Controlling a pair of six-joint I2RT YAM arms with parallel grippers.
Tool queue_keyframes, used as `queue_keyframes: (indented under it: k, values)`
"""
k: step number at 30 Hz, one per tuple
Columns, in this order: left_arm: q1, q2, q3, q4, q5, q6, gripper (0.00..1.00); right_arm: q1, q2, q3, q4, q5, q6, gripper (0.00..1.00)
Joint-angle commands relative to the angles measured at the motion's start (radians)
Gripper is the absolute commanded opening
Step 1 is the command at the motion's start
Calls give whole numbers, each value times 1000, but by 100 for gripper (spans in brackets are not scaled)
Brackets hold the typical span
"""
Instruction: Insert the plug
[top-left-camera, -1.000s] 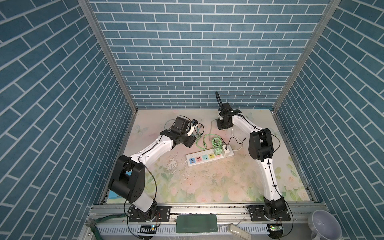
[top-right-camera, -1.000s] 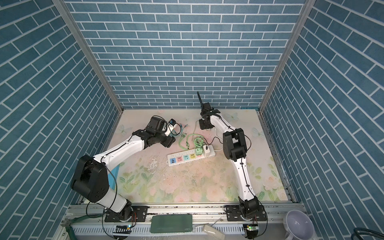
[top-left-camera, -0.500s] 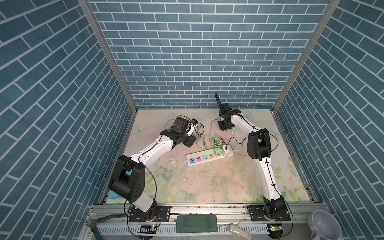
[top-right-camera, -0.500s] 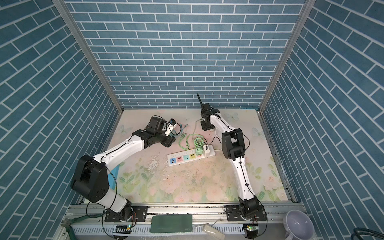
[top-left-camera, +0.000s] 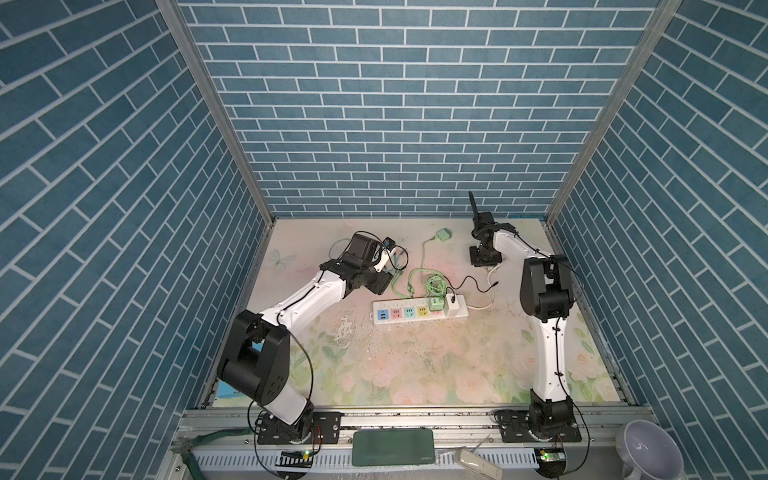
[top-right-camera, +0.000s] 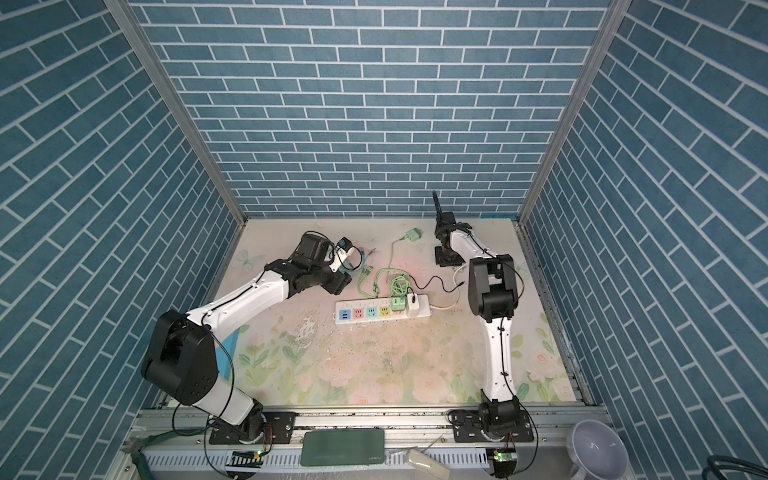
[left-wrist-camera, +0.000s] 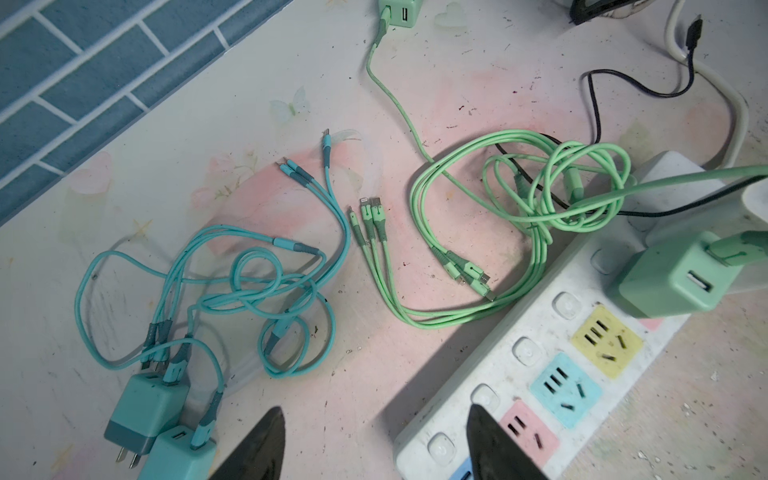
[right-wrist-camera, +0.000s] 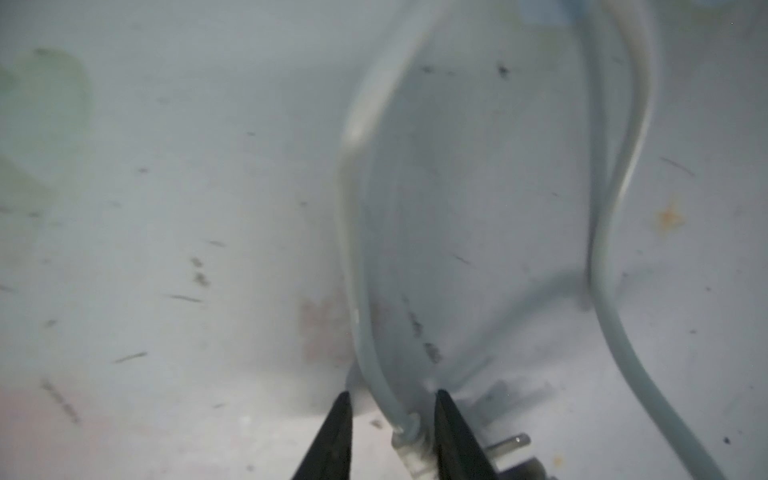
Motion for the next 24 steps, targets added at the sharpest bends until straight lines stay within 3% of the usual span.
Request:
queue_keyframes:
  k: [1, 6, 13, 16, 24]
  values:
    - [6, 3, 3, 3, 12, -11, 70, -4, -74, -58, 16, 5, 15, 40]
    - [7, 20, 17, -10, 10, -9, 70, -1, -204, -119, 155, -199, -23, 50]
    - [7, 23, 23, -14, 11, -14, 70, -1, -283, -101, 233, -260, -3, 55]
    - [6, 28, 31, -16, 10, -15, 70, 5, -197, 10, 212, -309, -1, 55]
    - [6, 25, 26, -12, 1, -36, 70, 70, 153, 464, 95, -230, -88, 57]
